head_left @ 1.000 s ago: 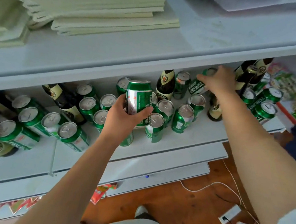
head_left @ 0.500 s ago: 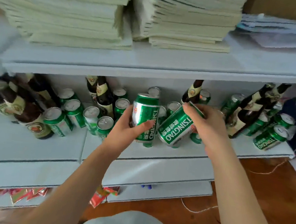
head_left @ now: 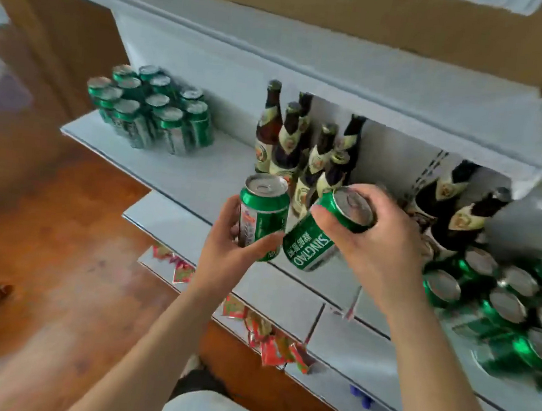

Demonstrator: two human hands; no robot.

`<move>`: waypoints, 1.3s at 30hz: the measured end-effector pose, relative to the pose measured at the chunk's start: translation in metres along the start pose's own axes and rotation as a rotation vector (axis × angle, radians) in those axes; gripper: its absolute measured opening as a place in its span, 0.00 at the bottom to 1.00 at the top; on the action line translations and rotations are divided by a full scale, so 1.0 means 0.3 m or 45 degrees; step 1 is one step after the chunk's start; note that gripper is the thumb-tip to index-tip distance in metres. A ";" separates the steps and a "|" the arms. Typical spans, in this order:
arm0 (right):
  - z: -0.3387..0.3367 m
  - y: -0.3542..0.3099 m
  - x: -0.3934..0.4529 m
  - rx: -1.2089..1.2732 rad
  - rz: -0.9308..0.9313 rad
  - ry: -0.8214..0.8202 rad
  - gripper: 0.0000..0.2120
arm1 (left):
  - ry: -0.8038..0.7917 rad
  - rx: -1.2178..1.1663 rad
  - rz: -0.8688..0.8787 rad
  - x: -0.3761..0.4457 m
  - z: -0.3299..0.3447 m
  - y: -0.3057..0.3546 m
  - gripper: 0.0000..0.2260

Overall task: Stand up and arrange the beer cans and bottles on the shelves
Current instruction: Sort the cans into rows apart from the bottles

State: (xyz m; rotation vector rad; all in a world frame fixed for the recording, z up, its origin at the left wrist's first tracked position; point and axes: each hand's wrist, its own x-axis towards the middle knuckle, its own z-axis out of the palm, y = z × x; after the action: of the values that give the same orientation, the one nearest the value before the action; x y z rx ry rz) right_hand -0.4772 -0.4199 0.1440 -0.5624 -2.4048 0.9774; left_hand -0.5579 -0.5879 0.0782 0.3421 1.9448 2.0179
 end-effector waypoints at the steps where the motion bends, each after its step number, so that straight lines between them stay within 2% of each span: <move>1: 0.067 -0.048 0.027 -0.031 -0.038 -0.011 0.26 | 0.045 0.031 0.013 0.038 -0.072 -0.008 0.26; 4: 0.278 -0.175 0.125 -0.175 -0.135 -0.039 0.27 | 0.143 0.164 0.026 0.169 -0.279 -0.040 0.27; 8: 0.552 -0.238 0.297 -0.270 -0.110 -0.098 0.30 | 0.213 0.251 -0.056 0.347 -0.484 -0.063 0.28; 13: 0.844 -0.209 0.544 -0.361 0.045 -0.262 0.31 | 0.237 0.492 -0.070 0.575 -0.580 -0.131 0.30; 17: 1.009 -0.165 0.663 -0.612 0.035 -0.374 0.30 | 0.202 0.660 -0.053 0.718 -0.598 -0.220 0.33; 19: 1.063 -0.145 0.701 -0.719 0.023 -0.420 0.27 | 0.175 0.748 -0.034 0.761 -0.611 -0.263 0.35; 25: 1.159 -0.124 0.822 -0.748 -0.007 -0.364 0.21 | 0.189 0.674 -0.095 0.816 -0.682 -0.325 0.34; 29: 1.178 -0.137 0.901 -0.666 0.054 -0.340 0.27 | 0.260 0.664 -0.106 0.850 -0.744 -0.320 0.32; 36: 1.233 -0.121 0.858 -0.290 0.099 -0.330 0.41 | 0.402 0.715 -0.118 0.906 -0.838 -0.287 0.29; 39: 1.240 -0.106 0.821 -0.266 0.096 -0.288 0.42 | 0.420 0.727 -0.088 0.915 -0.866 -0.282 0.30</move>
State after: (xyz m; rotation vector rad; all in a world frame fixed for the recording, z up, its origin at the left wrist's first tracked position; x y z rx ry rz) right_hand -0.8920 -0.5063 0.0008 -0.6510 -2.7269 0.8660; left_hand -0.9054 -0.7193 -0.0310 0.0623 2.6837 1.5123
